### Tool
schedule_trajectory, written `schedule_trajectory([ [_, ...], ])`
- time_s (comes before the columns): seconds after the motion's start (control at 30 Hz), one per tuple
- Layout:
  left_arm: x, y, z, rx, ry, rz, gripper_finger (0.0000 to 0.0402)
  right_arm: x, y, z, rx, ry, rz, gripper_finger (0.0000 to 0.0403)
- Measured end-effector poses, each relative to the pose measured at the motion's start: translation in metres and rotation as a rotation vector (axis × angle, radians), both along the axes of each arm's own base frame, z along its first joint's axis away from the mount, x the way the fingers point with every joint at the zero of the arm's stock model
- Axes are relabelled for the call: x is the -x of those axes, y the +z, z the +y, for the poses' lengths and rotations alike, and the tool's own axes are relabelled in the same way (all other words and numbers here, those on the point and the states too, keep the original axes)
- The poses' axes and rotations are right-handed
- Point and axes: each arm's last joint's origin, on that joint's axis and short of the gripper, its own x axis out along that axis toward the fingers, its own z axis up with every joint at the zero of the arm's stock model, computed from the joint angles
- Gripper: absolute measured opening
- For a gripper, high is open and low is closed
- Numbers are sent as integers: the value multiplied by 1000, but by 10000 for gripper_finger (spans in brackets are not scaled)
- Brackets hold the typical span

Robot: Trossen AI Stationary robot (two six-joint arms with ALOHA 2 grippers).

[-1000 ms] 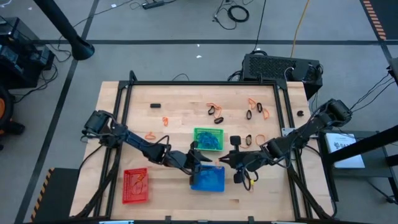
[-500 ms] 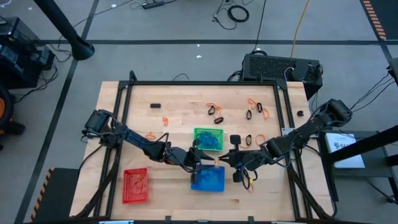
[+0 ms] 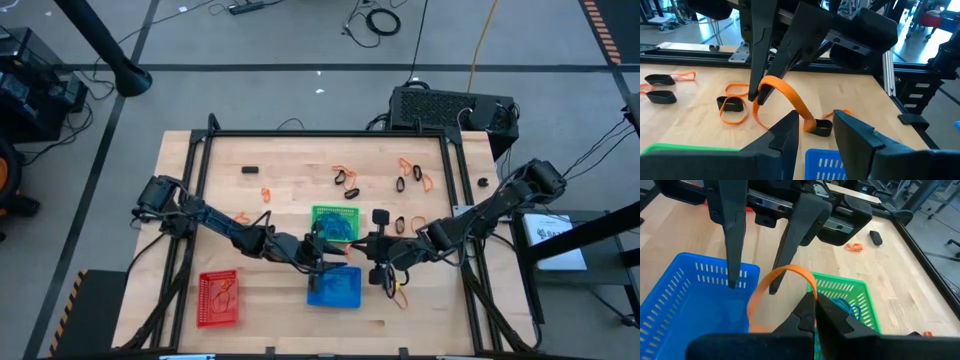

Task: Sort rubber bands into baskets
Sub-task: Put the orange rubberband into the red bin

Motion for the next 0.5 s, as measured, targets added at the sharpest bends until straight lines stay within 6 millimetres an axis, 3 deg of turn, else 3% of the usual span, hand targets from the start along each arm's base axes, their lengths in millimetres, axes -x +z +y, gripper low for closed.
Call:
schedule_trajectory([
  [0.5,-2,-1,10,-8,52,8,64,0,-1,3,-39,77,24,0],
])
